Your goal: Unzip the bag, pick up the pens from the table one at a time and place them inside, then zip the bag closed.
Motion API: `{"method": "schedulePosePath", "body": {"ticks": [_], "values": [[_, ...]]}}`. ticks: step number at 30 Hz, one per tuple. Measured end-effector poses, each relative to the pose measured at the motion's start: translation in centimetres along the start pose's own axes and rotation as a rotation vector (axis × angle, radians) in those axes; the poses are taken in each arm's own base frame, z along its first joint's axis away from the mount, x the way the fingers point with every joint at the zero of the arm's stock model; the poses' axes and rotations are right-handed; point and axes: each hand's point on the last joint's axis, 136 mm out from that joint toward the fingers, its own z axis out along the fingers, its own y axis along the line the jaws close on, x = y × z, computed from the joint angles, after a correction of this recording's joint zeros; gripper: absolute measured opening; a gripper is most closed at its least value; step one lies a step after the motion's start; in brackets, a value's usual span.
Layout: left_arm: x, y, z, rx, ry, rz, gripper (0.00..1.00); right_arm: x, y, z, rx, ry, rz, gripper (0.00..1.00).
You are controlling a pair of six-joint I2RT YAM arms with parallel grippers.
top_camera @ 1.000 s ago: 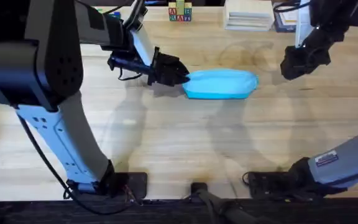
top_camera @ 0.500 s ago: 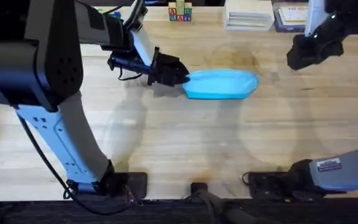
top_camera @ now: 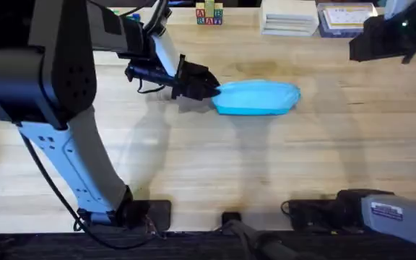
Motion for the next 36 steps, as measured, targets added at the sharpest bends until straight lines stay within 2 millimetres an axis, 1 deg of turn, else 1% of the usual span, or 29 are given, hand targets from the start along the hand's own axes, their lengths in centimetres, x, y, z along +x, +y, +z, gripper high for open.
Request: {"method": "schedulePosePath", "body": {"ticks": [7, 11, 13, 14, 16, 17, 20, 21, 25, 28, 32, 36], "values": [[0.0, 0.0, 0.0, 0.0, 0.0, 0.0, 0.042, 0.9, 2.1, -4.4, -0.04, -0.082, -0.071, 0.031], [0.0, 0.0, 0.0, 0.0, 0.0, 0.0, 0.042, 2.1, 3.5, -6.8, -0.072, -0.117, -0.125, 0.033], [0.0, 0.0, 0.0, 0.0, 0.0, 0.0, 0.042, 2.8, 4.1, -7.9, -0.091, -0.129, -0.153, 0.061], [0.0, 0.0, 0.0, 0.0, 0.0, 0.0, 0.042, 3.2, 4.4, -8.4, -0.099, -0.138, -0.166, 0.099], [0.0, 0.0, 0.0, 0.0, 0.0, 0.0, 0.042, 3.7, 5.0, -9.5, -0.118, -0.162, -0.191, 0.333], [0.0, 0.0, 0.0, 0.0, 0.0, 0.0, 0.042, 4.0, 5.3, -10.1, -0.129, -0.179, -0.206, 0.489], [0.0, 0.0, 0.0, 0.0, 0.0, 0.0, 0.042, 4.6, 6.0, -11.8, -0.16, -0.233, -0.239, 0.917], [0.0, 0.0, 0.0, 0.0, 0.0, 0.0, 0.042, 4.8, 6.2, -12.3, -0.169, -0.249, -0.251, 0.975], [0.0, 0.0, 0.0, 0.0, 0.0, 0.0, 0.042, 5.4, 6.6, -13.9, -0.199, -0.307, -0.268, 0.998], [0.0, 0.0, 0.0, 0.0, 0.0, 0.0, 0.042, 5.6, 6.6, -14.6, -0.212, -0.33, -0.245, 0.997], [0.0, 0.0, 0.0, 0.0, 0.0, 0.0, 0.042, 6.1, 6.3, -14.8, -0.219, -0.326, -0.208, 0.997], [0.0, 0.0, 0.0, 0.0, 0.0, 0.0, 0.042, 7.2, 6.5, -14.7, -0.242, -0.283, -0.2, 0.997]]}}
